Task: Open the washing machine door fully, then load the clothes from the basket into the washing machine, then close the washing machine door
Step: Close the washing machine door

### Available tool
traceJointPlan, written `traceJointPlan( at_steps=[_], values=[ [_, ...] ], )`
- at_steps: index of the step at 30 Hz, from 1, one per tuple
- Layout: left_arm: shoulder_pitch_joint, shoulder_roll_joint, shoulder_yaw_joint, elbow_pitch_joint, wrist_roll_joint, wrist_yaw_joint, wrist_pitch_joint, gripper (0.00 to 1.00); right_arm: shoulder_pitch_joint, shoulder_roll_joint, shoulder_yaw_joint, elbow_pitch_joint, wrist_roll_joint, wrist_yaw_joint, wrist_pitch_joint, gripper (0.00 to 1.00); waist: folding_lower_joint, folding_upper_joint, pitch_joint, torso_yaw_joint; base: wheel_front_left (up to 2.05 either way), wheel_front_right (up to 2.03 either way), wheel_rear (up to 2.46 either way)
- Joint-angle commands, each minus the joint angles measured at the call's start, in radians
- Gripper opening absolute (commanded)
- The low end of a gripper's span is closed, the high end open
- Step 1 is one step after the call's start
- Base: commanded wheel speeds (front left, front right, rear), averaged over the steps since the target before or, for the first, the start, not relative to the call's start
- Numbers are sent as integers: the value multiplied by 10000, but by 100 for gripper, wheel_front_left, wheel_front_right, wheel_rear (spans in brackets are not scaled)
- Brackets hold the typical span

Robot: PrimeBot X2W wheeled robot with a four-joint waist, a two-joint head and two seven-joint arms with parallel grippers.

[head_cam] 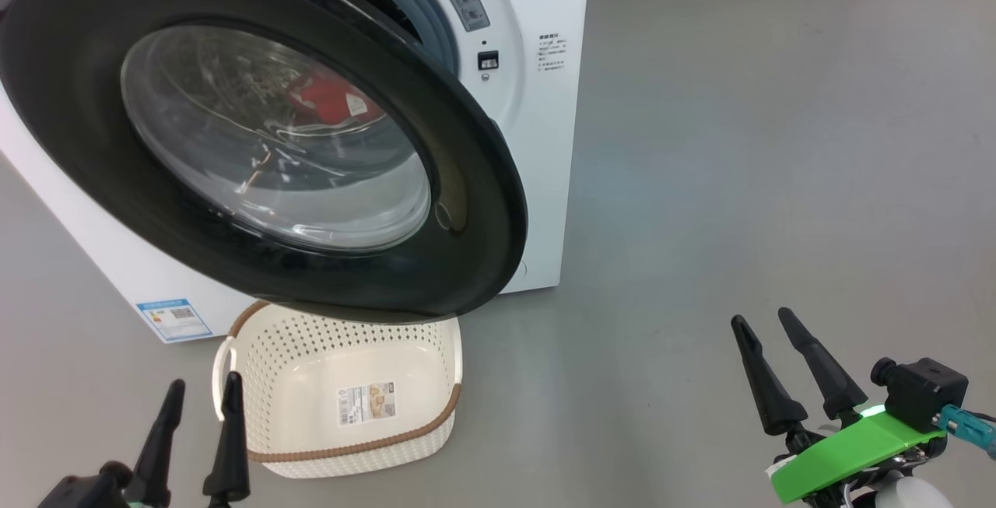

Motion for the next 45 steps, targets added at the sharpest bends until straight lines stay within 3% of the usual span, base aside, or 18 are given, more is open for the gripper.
traceJointPlan(
  at_steps=[1,17,45],
  values=[
    [-39,-11,616,-382,353,90,-113,100,11,-173,123,-282,-59,16,-49,100,0,-1,-2,43,0,0,0],
    [282,-665,1336,-849,1546,-208,-117,100,69,-159,1,-313,-105,16,-49,100,0,-1,25,173,0,0,0],
    [220,-984,1637,-750,1885,-418,-118,100,36,-222,11,-307,-129,16,-49,100,0,-1,-22,230,0,0,0]
  ],
)
